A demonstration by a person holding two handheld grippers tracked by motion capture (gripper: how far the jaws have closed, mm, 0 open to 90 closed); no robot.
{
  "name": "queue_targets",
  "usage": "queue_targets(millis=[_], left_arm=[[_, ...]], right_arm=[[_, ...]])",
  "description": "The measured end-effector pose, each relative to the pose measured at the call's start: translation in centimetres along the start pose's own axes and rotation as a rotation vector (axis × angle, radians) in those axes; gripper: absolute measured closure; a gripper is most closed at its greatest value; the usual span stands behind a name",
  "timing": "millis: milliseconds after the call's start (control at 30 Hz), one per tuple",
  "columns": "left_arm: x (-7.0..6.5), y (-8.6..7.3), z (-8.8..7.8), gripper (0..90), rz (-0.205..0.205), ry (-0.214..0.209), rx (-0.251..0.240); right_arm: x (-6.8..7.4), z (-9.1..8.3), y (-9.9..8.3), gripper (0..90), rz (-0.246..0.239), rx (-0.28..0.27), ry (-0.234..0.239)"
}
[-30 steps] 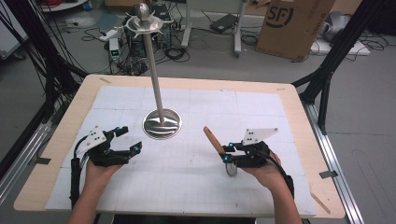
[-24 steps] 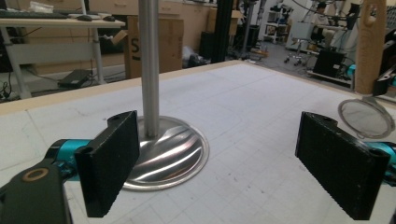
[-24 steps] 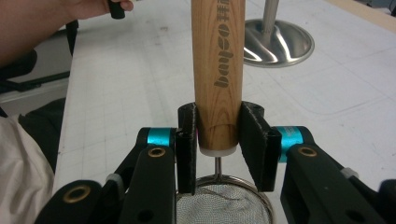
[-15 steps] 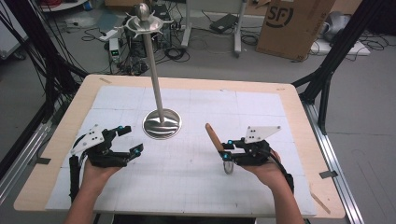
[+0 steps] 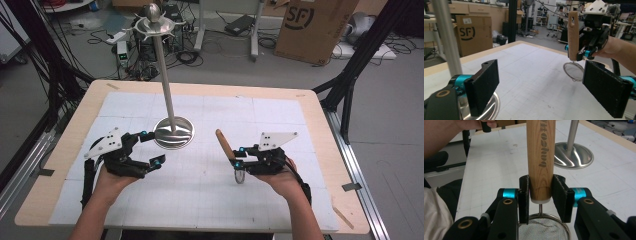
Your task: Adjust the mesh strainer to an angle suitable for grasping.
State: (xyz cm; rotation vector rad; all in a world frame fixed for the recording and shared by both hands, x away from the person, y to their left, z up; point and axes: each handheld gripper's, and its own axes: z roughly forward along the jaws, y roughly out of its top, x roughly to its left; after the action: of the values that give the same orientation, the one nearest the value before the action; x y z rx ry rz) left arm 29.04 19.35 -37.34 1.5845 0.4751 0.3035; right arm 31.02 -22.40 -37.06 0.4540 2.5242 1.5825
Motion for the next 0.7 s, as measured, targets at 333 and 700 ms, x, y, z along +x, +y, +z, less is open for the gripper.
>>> queue_targets(millis=[333,700], left_arm=[[-0.9,1.7,1.6,14.3,0.023,-0.045,0.006],[-2.3,3.7,4.0,14.5,0.058,-0.109,0.0]], right_arm=[[0.1,0.3,0.6,68.1,-0.016,-0.003,0.008],[0.5,1.1,1.6,68.1,-0.031,-0.014,0.036]])
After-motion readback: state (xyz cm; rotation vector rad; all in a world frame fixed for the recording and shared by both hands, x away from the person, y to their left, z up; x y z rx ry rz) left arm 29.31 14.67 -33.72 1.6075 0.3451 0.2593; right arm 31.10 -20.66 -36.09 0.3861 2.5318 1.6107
